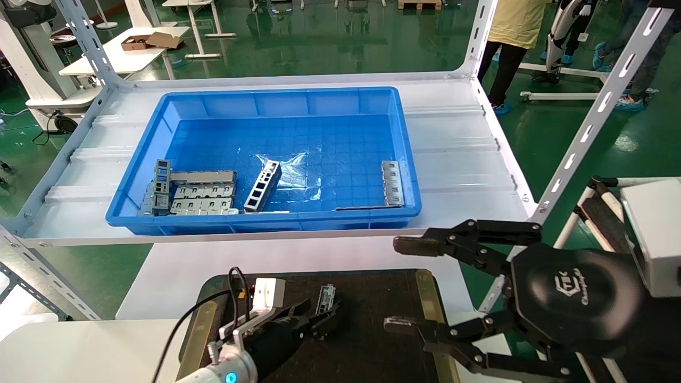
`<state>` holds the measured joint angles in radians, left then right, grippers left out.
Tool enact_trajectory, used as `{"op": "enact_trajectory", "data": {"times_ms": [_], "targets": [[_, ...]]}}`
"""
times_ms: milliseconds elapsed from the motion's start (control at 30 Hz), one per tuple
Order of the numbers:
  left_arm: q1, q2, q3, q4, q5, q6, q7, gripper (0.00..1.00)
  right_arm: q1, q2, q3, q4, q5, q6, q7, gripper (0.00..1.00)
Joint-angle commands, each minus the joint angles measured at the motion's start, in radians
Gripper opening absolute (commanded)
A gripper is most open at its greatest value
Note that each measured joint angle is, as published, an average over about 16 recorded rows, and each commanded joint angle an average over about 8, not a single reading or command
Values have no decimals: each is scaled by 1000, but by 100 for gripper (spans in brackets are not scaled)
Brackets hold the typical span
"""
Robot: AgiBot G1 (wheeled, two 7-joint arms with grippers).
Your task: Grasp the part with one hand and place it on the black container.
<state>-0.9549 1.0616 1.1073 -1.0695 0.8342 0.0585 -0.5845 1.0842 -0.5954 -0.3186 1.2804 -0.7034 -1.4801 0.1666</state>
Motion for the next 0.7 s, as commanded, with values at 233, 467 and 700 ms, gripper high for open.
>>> {"op": "enact_trajectory", "data": {"times_ms": [233, 467, 700], "targets": [[-16, -136, -26, -116, 19, 200, 57, 100, 0, 0, 0, 0, 0, 0, 0, 100], [-49, -220, -70, -142, 1, 408, 133, 100, 0, 0, -1, 0, 0, 0, 0, 100], [-85, -264, -125, -124, -37, 579, 229, 100, 0, 0, -1, 0, 1, 0, 0, 100]]}}
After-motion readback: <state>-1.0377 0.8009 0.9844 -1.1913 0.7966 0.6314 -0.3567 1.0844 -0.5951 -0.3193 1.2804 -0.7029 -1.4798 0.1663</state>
